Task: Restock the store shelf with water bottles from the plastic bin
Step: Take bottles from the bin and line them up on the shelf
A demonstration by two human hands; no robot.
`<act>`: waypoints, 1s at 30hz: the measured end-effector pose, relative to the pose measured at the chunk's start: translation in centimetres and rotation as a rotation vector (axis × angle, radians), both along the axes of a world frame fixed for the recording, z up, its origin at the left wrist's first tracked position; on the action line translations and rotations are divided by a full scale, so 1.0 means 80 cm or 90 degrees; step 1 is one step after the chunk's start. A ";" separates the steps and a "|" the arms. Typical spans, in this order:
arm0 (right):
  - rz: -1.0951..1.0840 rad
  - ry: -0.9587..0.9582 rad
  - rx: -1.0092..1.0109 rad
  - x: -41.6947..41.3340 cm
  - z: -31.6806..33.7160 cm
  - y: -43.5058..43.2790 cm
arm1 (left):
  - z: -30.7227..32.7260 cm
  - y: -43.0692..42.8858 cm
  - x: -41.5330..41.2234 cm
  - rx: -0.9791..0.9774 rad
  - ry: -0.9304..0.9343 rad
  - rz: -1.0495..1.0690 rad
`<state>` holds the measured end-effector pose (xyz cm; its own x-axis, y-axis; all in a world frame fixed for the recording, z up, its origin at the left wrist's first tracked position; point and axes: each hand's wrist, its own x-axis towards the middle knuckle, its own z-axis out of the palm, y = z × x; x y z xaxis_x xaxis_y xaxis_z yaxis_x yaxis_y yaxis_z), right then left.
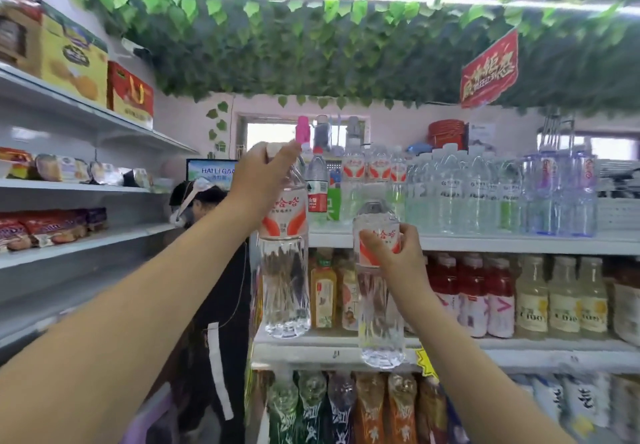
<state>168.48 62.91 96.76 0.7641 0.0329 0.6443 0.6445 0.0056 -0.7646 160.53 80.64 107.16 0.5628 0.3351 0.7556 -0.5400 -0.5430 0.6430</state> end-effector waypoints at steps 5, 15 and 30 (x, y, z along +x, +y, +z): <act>-0.028 0.007 -0.005 0.024 0.019 0.017 | 0.007 0.029 0.037 -0.023 -0.011 -0.047; -0.106 -0.046 -0.021 0.088 0.063 -0.006 | 0.036 0.012 0.115 -0.072 -0.029 -0.139; -0.144 -0.108 0.009 0.261 0.164 -0.071 | 0.103 -0.060 0.274 -0.048 -0.078 -0.141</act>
<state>189.33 57.24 109.86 0.6326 -0.1358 0.7625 0.7491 -0.1428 -0.6469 182.42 75.85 115.37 0.5351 0.2713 0.8000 -0.7166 -0.3557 0.6000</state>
